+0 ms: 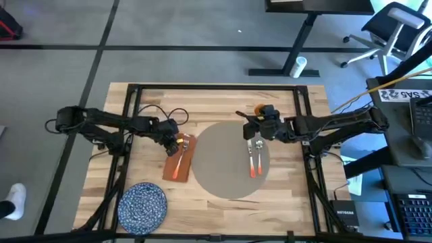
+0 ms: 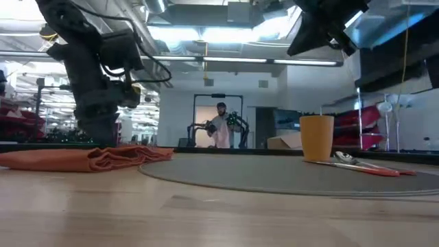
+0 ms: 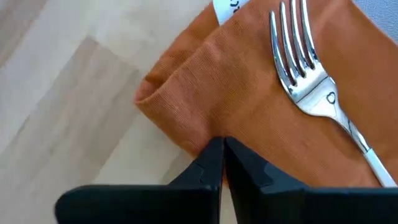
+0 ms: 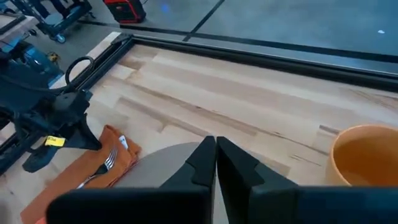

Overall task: Set table place
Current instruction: Adjust the orange napkin, then adjust the orange fork on the orange napkin

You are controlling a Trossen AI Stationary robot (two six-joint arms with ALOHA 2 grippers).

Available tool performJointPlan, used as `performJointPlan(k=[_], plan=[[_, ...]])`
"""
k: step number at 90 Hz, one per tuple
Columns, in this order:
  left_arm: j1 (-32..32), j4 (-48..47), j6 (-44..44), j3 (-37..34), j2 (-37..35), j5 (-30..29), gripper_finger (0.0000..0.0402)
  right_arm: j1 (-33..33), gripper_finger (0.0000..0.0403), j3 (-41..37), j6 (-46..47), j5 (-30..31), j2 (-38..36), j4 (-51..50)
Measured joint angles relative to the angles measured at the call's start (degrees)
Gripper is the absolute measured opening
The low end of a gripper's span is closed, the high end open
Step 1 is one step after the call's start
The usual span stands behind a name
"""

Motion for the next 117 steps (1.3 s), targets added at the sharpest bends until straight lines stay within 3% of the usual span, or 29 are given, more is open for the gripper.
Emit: performJointPlan(k=[47,82,96,117], plan=[[-4.7,-2.0,-14.0,-0.2,-0.8,-3.5,0.0000,0.0,0.0000,0.0,-0.4,-0.9,0.0,-0.9],[-4.8,0.3,-23.5,0.0,-11.2,-3.3,0.0000,0.0,0.0000,0.0,-1.2,-2.2,0.0,-0.6],[-4.8,4.7,-25.8,2.2,-12.2,-3.4,0.0000,0.0,0.0000,0.0,-1.3,-2.4,0.0,-0.6],[-4.5,6.5,-23.7,5.9,-9.9,-3.4,0.0000,-1.5,0.0000,0.0,-7.5,-12.9,2.0,4.7]])
